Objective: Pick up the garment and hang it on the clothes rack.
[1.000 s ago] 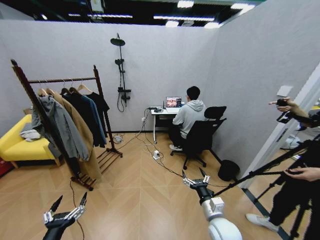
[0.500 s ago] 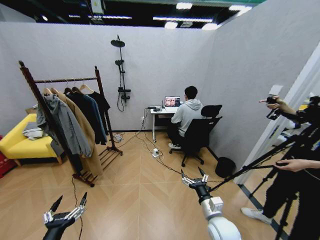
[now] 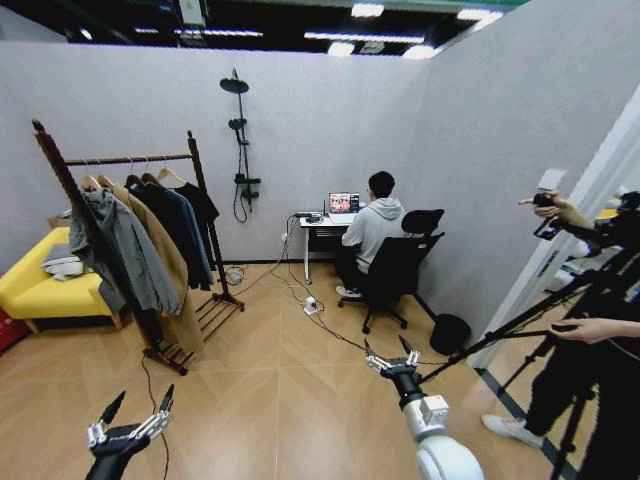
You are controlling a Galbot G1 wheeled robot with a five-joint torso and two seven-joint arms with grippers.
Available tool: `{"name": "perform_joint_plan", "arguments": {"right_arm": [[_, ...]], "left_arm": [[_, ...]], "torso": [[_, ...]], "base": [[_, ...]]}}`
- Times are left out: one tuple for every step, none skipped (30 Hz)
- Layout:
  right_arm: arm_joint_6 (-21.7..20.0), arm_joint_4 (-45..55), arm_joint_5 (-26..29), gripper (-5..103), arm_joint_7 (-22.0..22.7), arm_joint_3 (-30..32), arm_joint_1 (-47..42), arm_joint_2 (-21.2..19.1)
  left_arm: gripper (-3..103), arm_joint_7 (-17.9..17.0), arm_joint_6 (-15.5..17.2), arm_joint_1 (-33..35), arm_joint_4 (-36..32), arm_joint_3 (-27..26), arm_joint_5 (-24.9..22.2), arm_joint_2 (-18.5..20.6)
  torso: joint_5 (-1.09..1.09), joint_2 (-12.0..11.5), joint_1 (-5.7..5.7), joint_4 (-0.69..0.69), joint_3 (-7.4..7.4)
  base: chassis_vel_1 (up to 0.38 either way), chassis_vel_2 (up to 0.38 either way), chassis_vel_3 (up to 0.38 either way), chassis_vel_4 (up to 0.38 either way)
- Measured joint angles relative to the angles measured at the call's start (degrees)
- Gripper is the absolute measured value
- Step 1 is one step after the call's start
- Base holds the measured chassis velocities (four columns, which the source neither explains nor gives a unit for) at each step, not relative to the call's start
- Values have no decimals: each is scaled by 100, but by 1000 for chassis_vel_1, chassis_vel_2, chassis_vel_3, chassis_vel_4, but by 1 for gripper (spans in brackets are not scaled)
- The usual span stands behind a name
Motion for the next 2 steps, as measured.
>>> {"name": "perform_joint_plan", "arguments": {"right_arm": [[0,0,0,100,0,0,0,0],[10,2,6,100,4,5,-6,0]], "left_arm": [[100,0,0,0,0,0,0,0],[100,0,0,0,0,0,0,0]], "torso": [[0,0,0,0,0],[0,0,0,-2,0]], "base": [[0,0,0,0],[0,0,0,0]]}}
